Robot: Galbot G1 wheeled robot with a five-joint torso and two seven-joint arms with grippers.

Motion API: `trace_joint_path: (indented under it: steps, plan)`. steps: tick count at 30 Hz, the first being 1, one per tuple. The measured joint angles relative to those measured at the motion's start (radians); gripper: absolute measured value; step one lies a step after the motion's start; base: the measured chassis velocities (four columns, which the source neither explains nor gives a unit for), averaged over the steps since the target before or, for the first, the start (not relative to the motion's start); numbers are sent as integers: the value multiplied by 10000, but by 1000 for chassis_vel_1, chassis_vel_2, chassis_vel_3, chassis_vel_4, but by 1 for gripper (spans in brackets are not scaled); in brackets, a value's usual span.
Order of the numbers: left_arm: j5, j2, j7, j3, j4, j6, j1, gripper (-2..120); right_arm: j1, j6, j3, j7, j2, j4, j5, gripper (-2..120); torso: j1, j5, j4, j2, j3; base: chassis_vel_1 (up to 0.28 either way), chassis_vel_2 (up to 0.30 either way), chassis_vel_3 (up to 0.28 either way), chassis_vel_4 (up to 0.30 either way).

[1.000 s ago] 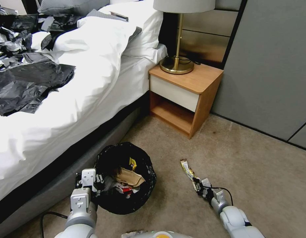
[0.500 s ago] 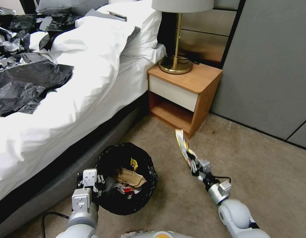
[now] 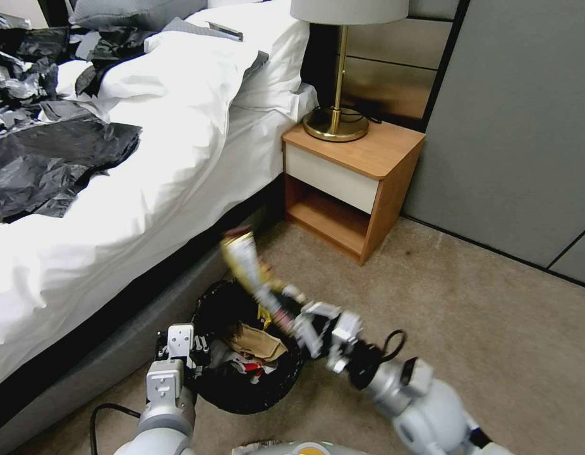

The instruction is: Pick up the trash bin, then pick up the garbage from the floor and place it into the trash bin.

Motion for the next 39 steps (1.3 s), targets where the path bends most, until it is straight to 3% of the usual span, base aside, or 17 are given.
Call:
trace_joint_path:
  steps: [4,14,25,26,31,34,39]
  plan:
    - [42,-47,-7,53,-17,0,56,1,452,-151,-966,335,354,-1134,-279,0,1,0,0,0,0,0,0,0,0]
    - [86,-101,-12,83,-17,1,26,1,693,-279,-1267,650,663,-2024,-411,0,1,0,-1,0,0,0,0,0,0]
    - [80,-90,-12,56,-72,1,51,1,505,-277,-906,719,527,-2178,-726,35,0,0,-1,0,0,0,0,0,0]
    - [71,-82,-12,40,-87,3,59,1,493,-271,-879,718,522,-2158,-731,45,0,0,-1,0,0,0,0,0,0]
    - [39,-28,-11,-30,-114,20,85,1,429,-250,-653,708,480,-2016,-735,59,1,0,-1,0,0,0,0,0,0]
    - [33,-13,-11,-54,-132,36,77,1,364,-224,-471,690,365,-1891,-725,74,1,0,-1,0,0,0,0,0,0]
    - [33,-13,-12,-61,-132,53,65,1,258,-95,-235,601,212,-1659,-833,90,1,0,-1,0,0,0,0,0,0]
